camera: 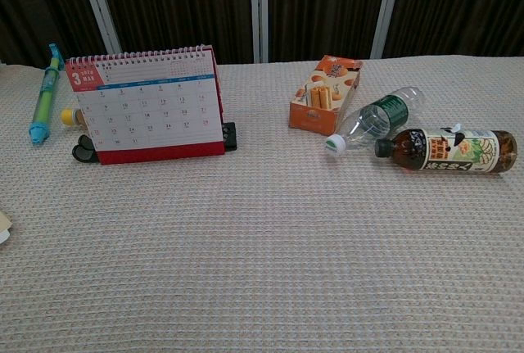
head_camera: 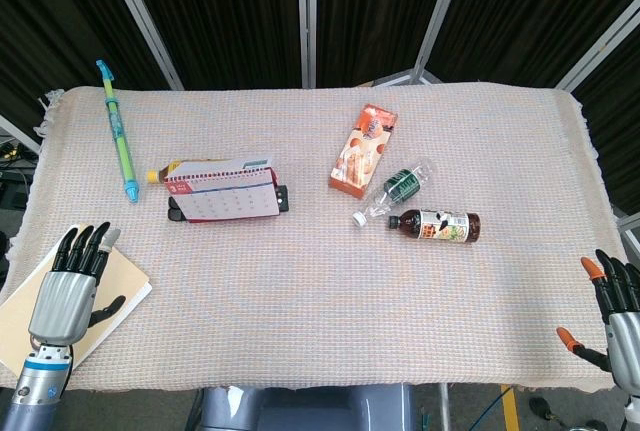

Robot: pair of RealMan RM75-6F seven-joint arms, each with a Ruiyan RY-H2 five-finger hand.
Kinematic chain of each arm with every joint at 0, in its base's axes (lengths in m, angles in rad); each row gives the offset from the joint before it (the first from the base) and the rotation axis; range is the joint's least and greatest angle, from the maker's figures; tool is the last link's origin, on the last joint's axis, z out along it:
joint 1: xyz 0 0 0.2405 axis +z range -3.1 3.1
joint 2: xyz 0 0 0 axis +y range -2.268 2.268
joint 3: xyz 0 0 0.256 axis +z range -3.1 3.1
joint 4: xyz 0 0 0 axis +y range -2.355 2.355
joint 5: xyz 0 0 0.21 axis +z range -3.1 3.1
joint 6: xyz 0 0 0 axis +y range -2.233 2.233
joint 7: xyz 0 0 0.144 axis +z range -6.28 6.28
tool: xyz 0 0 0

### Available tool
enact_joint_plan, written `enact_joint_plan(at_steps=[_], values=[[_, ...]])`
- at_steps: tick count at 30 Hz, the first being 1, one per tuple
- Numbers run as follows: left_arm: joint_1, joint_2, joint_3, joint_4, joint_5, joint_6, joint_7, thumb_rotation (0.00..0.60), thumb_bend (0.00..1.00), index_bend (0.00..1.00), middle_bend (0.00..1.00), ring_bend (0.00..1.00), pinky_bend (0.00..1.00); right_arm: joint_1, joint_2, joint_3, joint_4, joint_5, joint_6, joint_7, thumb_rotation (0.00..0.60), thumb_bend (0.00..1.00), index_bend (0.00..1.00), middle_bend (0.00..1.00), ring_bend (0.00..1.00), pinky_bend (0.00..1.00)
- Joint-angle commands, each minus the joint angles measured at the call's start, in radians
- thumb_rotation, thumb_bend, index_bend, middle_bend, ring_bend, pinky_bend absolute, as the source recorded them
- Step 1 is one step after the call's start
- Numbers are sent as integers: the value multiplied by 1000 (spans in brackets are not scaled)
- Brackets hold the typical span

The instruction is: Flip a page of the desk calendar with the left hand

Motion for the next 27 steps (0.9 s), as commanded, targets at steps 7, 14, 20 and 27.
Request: enact_joint_plan(at_steps=[7,14,20,27], values=[[1,0,0,-1,-2,0,-2,600,2,0,0,0,0,1,0,-1,2,-1,-1,2,600,69,4,0,0,0],[-3,-5,-2,-11,-16,-14,-29,600,47,0,0,0,0,2,-1,-1,0,-5,0,2,600,68,4,0,0,0],[-12,-38,-51,-37,-98,-28,-154,600,493,0,92,155,238,1,7,2,-8,1,3,19,600,69,4,0,0,0],[-61,-129,-158,-29,-244,-78,-197,600,702,0,584,629,535,-1,18,3,-3,3,7,53,600,68,4,0,0,0]])
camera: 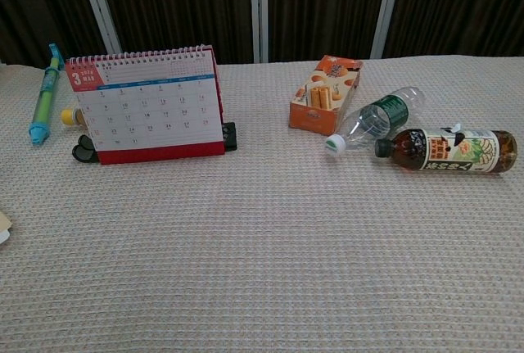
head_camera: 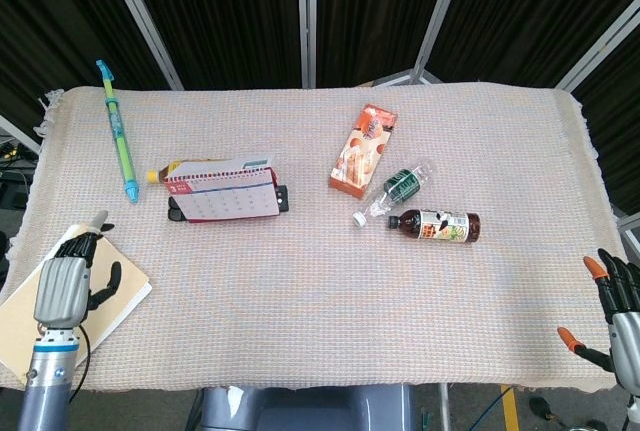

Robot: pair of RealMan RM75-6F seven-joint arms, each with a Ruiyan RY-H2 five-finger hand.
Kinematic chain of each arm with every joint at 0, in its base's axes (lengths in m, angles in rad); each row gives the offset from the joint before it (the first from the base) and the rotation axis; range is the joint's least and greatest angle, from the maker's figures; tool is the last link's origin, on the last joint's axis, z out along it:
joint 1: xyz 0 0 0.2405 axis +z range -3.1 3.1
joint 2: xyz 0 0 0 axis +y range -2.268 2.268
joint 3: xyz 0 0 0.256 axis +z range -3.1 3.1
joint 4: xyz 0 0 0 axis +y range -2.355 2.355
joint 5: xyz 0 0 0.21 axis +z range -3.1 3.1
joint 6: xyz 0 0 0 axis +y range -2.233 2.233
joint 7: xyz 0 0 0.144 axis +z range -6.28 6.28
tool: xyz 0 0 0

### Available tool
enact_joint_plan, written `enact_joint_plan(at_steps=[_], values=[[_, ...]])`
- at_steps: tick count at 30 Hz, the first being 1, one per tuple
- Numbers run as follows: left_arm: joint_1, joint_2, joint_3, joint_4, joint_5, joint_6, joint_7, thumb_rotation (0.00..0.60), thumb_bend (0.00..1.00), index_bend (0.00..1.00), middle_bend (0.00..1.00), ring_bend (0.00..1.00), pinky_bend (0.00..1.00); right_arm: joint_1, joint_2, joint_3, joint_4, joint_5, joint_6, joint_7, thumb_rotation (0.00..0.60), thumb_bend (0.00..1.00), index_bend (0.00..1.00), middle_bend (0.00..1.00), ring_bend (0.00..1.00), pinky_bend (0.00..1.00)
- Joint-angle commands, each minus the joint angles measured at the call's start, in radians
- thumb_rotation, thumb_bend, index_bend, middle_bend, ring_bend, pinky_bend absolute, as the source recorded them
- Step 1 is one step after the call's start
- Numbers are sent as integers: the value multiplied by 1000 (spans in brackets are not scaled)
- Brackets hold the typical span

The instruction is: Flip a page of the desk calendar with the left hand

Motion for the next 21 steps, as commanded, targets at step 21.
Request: enact_joint_plan(at_steps=[21], values=[[-220,-18,-160,-79,-628,-532,-87,600,770,0,628,673,562,4,17,8,3,17,-7,51,600,69,4,0,0,0]])
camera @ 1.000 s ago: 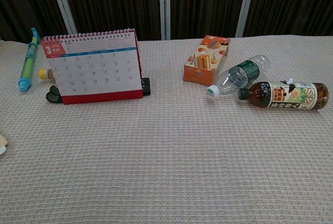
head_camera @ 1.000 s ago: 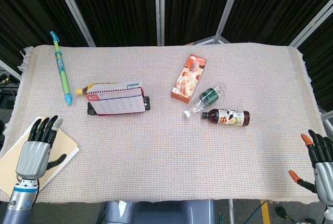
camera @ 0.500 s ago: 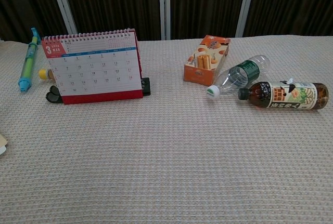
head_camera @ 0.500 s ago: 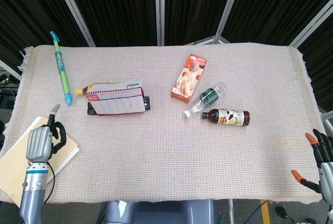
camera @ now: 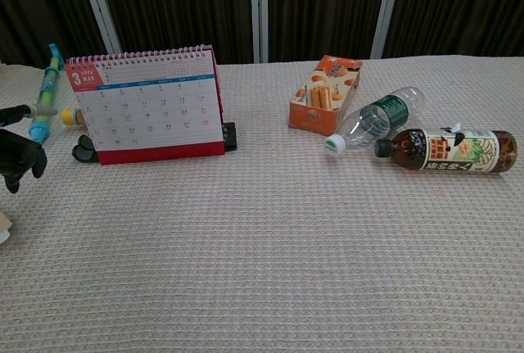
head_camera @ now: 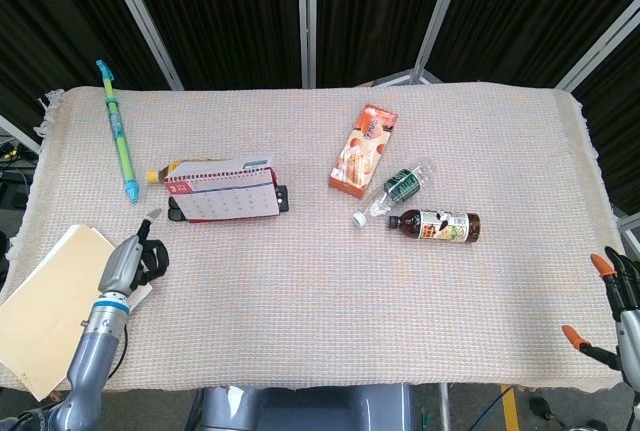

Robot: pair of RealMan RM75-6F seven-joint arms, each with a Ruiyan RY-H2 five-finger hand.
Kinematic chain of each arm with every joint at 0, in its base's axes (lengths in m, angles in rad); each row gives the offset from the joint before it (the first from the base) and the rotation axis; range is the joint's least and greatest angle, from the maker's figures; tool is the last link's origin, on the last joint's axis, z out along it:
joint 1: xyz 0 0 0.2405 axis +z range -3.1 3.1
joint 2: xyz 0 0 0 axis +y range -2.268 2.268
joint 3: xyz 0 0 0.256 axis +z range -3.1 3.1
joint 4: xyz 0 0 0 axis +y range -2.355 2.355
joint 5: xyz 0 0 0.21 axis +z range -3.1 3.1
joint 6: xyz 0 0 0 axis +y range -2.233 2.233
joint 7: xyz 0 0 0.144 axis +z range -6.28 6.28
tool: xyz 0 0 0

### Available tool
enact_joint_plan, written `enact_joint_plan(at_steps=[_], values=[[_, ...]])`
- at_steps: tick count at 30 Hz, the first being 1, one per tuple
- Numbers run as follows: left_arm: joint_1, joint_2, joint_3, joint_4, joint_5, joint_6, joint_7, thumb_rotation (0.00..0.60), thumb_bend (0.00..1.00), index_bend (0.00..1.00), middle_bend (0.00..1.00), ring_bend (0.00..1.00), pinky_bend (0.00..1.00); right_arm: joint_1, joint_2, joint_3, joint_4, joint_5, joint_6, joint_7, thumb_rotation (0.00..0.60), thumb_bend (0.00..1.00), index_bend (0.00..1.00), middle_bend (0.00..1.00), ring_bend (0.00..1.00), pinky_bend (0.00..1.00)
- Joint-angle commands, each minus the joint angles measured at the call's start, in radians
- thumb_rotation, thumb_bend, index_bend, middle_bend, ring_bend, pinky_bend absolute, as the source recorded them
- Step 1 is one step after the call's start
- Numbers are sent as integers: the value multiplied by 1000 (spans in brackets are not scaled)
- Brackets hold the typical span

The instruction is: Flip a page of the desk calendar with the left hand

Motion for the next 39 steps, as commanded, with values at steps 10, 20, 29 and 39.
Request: enact_joint_plan(at_steps=[10,20,29,39], values=[[-108,-49,-25,94,-198,-113,-12,600,773,0,628,674,562,2,2,5,7,0,6,19,600,69,4,0,0,0],[-161,-82,-15,142,-256,-136,5,600,775,0,628,674,562,6,-1,8,15,5,-1,29,600,69,4,0,0,0],[-159,-89,7,136,-227,-108,3,600,779,0,628,674,562,7,-1,9,17,8,-2,30,600,68,4,0,0,0],[-111,-59,40,99,-135,-69,-59,600,778,0,628,673,562,1,-2,3,10,-5,9,21,600,69,4,0,0,0]])
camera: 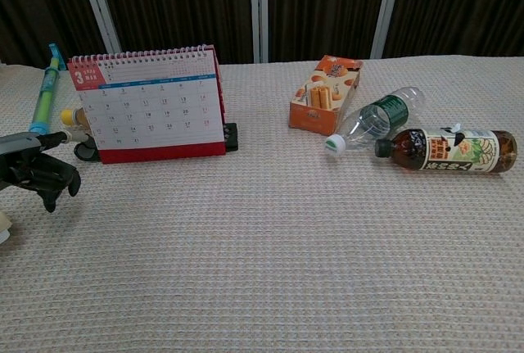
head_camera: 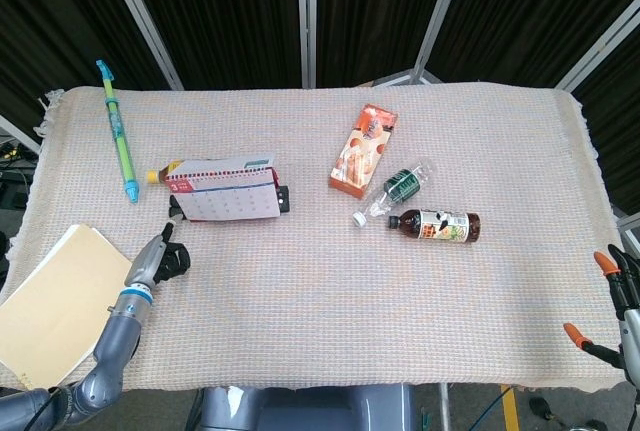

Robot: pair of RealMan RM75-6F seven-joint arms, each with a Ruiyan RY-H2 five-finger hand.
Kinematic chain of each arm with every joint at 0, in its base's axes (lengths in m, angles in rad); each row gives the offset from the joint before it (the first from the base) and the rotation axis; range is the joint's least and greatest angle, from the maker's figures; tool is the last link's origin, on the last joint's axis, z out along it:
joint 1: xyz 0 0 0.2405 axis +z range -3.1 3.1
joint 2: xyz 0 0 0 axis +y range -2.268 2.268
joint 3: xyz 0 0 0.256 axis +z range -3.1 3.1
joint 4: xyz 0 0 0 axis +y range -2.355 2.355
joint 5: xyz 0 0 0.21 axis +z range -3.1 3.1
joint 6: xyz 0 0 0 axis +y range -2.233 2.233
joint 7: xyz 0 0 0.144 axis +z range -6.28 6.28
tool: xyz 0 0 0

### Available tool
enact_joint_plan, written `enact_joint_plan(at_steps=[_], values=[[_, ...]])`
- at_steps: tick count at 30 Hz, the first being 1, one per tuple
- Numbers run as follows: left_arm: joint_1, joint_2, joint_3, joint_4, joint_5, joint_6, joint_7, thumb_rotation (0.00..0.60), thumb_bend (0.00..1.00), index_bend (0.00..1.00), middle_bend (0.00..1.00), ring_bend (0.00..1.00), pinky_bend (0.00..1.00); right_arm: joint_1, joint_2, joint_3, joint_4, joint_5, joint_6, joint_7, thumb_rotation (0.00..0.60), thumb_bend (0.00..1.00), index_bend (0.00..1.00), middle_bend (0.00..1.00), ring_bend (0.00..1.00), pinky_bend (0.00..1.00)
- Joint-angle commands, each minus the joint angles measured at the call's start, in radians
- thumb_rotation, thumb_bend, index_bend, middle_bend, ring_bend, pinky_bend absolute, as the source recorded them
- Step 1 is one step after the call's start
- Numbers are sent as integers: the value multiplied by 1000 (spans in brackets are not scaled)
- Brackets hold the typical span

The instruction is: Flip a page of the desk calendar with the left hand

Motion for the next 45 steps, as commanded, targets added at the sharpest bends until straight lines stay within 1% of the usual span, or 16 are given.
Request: enact_joint_plan(at_steps=[1,8,13,23,26,33,35,36,39,41,43,45], values=[[12,12,12,-11,26,4,-20,600,779,0,628,673,562,0,0,-1,-2,-1,0,-2,600,69,4,0,0,0],[1,-1,16,10,24,-9,-27,600,779,0,628,673,562,1,0,-1,-2,3,-5,-2,600,69,4,0,0,0],[-31,-25,0,48,-19,-30,-13,600,779,0,628,674,562,4,2,1,2,10,-13,11,600,69,4,0,0,0],[-78,-49,-9,71,-71,-57,25,600,780,0,628,673,562,5,-1,-1,3,9,-15,9,600,68,4,0,0,0],[-95,-56,-13,63,-79,-62,37,600,779,0,628,673,562,5,-3,0,3,7,-13,6,600,69,4,0,0,0],[-122,-60,-22,16,-70,-30,67,600,780,0,628,674,562,7,-5,2,9,15,-19,9,600,68,4,0,0,0],[-130,-61,-20,-1,-65,-18,82,600,780,0,628,673,562,7,-5,1,9,14,-19,9,600,68,4,0,0,0],[-136,-62,-20,-31,-45,-7,94,600,780,0,628,673,562,5,-5,2,9,15,-17,10,600,68,4,0,0,0],[-136,-58,-15,-73,-27,24,108,600,780,0,628,673,562,5,-5,2,9,15,-16,9,600,69,4,0,0,0],[-133,-51,-9,-105,5,53,119,600,780,0,628,674,562,5,-5,1,10,15,-17,9,600,69,4,0,0,0],[-129,-47,-4,-127,43,84,128,600,780,0,625,674,561,5,-5,1,10,15,-16,9,600,69,4,0,0,0],[-123,-48,9,-135,118,146,159,600,779,0,604,659,554,4,-6,2,12,17,-16,11,600,69,4,0,0,0]])
